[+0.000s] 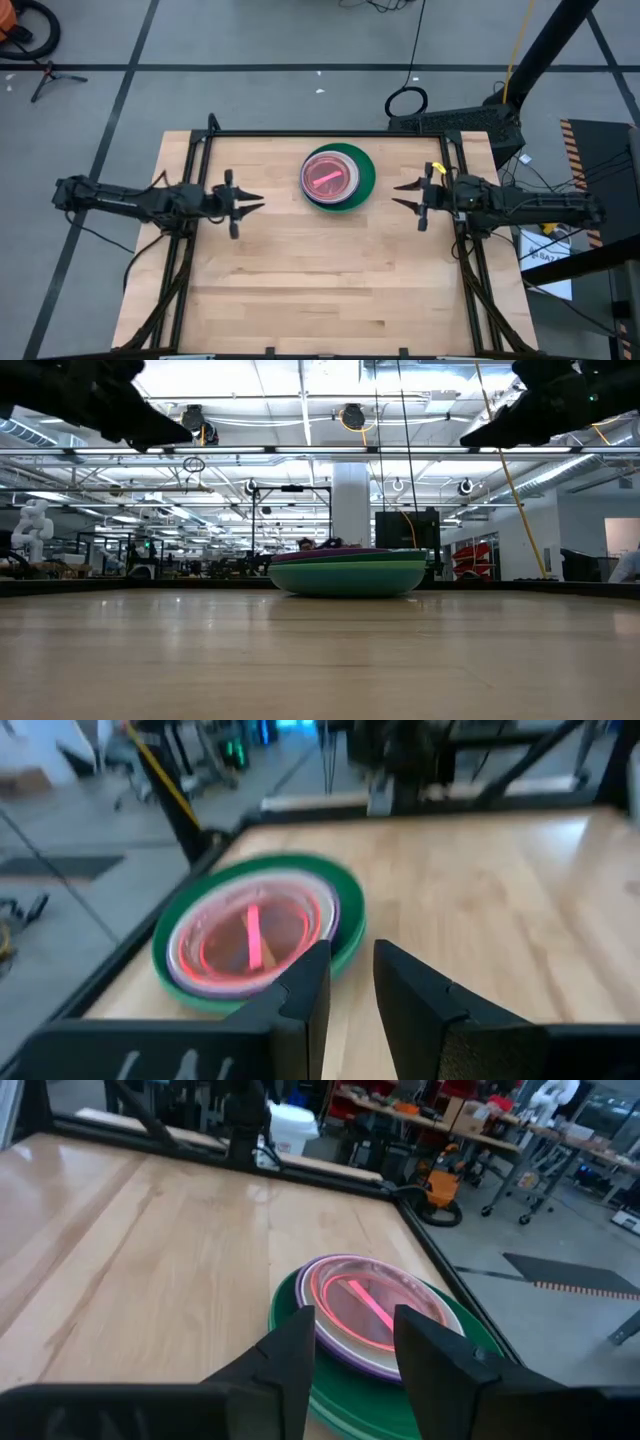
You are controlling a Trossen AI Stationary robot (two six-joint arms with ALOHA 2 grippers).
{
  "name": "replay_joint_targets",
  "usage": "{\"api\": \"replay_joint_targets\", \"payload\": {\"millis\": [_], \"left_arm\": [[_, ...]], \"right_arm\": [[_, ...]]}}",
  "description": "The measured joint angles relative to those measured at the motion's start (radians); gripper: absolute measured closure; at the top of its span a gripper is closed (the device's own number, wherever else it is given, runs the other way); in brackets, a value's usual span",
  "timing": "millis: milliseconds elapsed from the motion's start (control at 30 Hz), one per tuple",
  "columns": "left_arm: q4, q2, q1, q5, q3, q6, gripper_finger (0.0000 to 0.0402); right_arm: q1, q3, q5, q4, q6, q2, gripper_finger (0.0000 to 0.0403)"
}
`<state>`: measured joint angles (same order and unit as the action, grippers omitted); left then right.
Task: Stack plastic plates
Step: Return to Home Position
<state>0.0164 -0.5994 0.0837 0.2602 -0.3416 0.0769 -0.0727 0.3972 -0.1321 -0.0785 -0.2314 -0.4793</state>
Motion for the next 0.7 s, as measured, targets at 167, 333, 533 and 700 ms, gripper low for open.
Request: {"api": "replay_joint_targets", "payload": {"millis": [167,333,533,700], "left_arm": [[-0.022,0.137,0.000,-0.009,0.035,0.005,0.0314],[-0.038,0.236,0.000,-0.017,0.076,0.012,0.0314],[-0.042,0.318,0.000,-0.017,0.126,0.011,0.0314],[-0.044,0.386,0.000,-0.021,0.186,-0.005,0.0314]], "right_arm": [[0.000,-0.045,-0.001,0.001,0.010,0.103,0.0273],[0.000,-0.102,0.001,-0.002,0.028,0.204,0.0273],[0.000,-0.209,-0.002,-0.007,0.079,0.321,0.0273],[0.000,-0.278,-0.054,-0.011,0.088,0.401,0.0273]]}}
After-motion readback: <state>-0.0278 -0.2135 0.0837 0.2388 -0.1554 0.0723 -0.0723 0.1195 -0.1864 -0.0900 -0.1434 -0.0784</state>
